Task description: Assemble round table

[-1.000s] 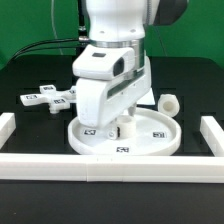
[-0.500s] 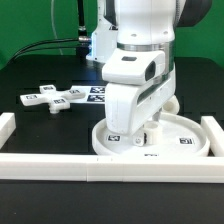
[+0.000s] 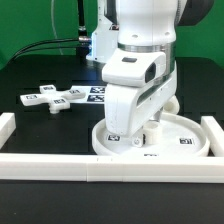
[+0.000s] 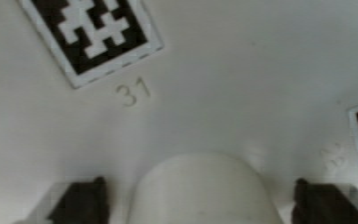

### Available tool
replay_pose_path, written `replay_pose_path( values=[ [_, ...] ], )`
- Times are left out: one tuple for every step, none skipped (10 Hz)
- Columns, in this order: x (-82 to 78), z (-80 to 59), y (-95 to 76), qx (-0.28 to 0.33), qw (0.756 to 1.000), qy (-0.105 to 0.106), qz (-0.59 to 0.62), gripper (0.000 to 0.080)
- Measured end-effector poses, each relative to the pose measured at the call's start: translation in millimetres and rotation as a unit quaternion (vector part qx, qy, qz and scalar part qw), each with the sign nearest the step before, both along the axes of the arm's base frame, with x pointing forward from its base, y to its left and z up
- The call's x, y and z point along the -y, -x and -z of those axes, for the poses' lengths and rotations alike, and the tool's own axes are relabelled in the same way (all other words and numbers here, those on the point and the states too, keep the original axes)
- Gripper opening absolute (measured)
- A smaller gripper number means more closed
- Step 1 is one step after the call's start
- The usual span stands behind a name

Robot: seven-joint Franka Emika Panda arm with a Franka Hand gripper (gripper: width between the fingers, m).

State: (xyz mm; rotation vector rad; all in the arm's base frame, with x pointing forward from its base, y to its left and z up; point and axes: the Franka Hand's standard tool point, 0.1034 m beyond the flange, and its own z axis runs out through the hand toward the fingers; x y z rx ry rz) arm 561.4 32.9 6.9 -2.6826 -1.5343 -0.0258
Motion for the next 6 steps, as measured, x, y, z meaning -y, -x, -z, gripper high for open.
replay_pose_path(
  values=[
    [1.4, -0.3, 0.2, 0.000, 1.000, 0.000, -0.001, 0.0605],
    [7.1, -1.7, 3.2, 0.000, 1.000, 0.001, -0.004, 0.0636],
    [9.6, -5.7, 9.5, -0.002, 1.000, 0.003, 0.000, 0.0647],
    [9.6, -10.1, 14.0, 0.000, 1.000, 0.004, 0.014, 0.0647],
    [8.1, -18.4, 23.0, 0.006, 0.999, 0.005, 0.054, 0.0649],
    [4.6, -27.6, 37.9, 0.003, 0.996, 0.008, 0.089, 0.0649]
  ],
)
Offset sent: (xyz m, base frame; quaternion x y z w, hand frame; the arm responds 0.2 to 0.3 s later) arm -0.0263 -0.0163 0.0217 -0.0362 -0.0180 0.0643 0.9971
